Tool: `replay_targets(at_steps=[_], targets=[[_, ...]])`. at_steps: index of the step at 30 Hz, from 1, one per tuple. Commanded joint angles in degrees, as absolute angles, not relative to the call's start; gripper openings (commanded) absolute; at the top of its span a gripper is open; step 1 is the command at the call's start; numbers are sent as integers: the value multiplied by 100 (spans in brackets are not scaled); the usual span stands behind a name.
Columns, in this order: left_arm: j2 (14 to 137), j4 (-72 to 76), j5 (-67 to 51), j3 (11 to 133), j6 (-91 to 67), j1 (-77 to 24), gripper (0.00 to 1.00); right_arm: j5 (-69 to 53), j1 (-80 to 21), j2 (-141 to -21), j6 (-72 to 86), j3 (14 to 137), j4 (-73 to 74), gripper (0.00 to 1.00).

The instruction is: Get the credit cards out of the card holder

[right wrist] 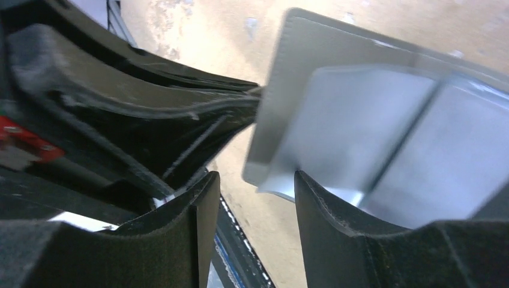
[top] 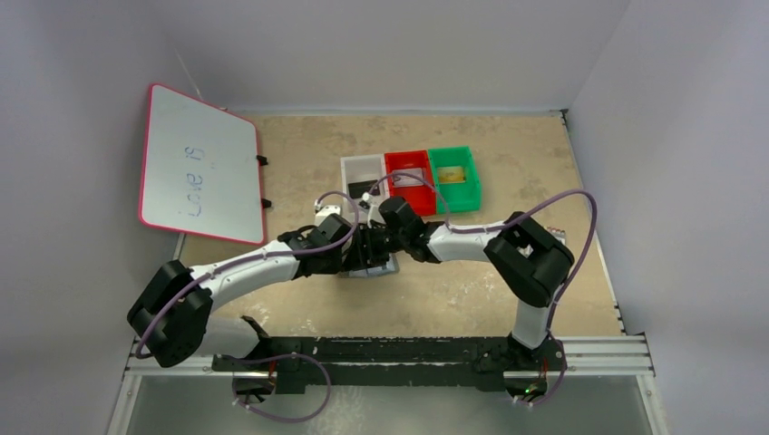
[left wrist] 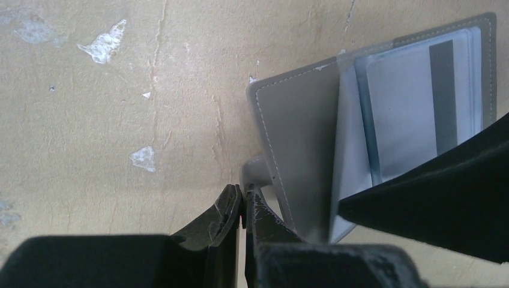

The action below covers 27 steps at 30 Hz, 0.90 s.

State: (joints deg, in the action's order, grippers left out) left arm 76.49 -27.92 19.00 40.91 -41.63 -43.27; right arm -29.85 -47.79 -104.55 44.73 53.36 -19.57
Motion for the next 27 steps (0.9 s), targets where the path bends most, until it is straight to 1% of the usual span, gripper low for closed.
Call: replay_targets(at_steps=[1, 5, 11, 14, 19, 21, 24, 27], targets=[[7452, -2760, 2171, 4115, -4445, -4358, 0, -3007, -4918, -10366, 4164, 5820, -1862, 52], [7395, -2803, 2322, 4082, -4619, -4359, 0, -2868, -4923, -10326, 4137, 5813, -1776, 53], [7307, -2872, 2474, 4052, -4716, -4353, 0, -2601, -4930, -10099, 4133, 5729, -1743, 46], [7297, -2896, 2500, 4051, -4711, -4352, 0, -2763, -4930, -10133, 4150, 5758, -1934, 52], [7282, -2935, 2539, 4044, -4734, -4355, 0, -2897, -4927, -9878, 4310, 5594, -2127, 53], [7274, -2927, 2540, 4027, -4746, -4351, 0, -2783, -4922, -9733, 4320, 5590, -2119, 54], [7272, -2911, 2538, 4008, -4741, -4351, 0, -2516, -4917, -9562, 4297, 5590, -1905, 59], [7277, -2918, 2540, 4016, -4743, -4353, 0, -1991, -4911, -9415, 4289, 5671, -1493, 60]])
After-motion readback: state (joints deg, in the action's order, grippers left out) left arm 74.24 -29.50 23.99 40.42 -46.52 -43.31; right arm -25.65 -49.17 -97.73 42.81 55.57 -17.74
